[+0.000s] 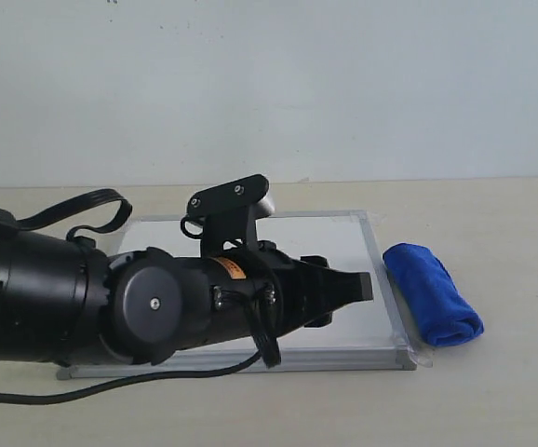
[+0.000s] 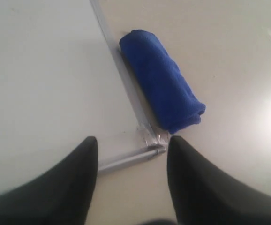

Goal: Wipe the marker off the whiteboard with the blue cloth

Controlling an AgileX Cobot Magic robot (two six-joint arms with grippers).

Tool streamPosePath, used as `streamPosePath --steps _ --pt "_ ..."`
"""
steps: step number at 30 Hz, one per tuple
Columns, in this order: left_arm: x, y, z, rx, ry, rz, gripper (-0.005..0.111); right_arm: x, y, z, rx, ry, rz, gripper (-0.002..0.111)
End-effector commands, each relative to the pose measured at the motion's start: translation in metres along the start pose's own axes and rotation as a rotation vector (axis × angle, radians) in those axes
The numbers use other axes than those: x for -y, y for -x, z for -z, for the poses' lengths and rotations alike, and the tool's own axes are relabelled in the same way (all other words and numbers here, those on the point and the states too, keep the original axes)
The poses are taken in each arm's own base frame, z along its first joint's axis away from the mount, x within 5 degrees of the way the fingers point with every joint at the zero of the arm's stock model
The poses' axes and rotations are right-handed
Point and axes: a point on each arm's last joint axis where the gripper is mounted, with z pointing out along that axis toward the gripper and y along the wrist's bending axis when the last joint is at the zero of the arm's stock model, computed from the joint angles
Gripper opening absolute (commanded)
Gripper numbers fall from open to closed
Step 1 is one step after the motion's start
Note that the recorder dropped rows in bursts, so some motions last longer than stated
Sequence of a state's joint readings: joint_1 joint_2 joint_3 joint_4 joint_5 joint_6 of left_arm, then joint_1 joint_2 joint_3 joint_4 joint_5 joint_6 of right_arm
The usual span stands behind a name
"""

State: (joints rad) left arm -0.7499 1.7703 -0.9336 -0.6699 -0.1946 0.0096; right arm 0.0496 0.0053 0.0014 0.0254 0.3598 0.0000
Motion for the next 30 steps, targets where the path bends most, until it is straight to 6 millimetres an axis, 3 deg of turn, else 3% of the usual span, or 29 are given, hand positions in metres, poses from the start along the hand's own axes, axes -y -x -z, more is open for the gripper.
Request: streamPosePath --steps 1,30 --pt "0.0014 -0.0057 0.0039 -0.050 -0.007 -0.017 0.045 0.0004 0.0008 0.0005 0.009 -0.007 0.003 0.001" --pt "0.0005 -0.0015 0.0037 -0.006 -0.005 -0.067 0.045 0.0004 0.0008 0.0005 0.009 -0.007 0.003 0.001"
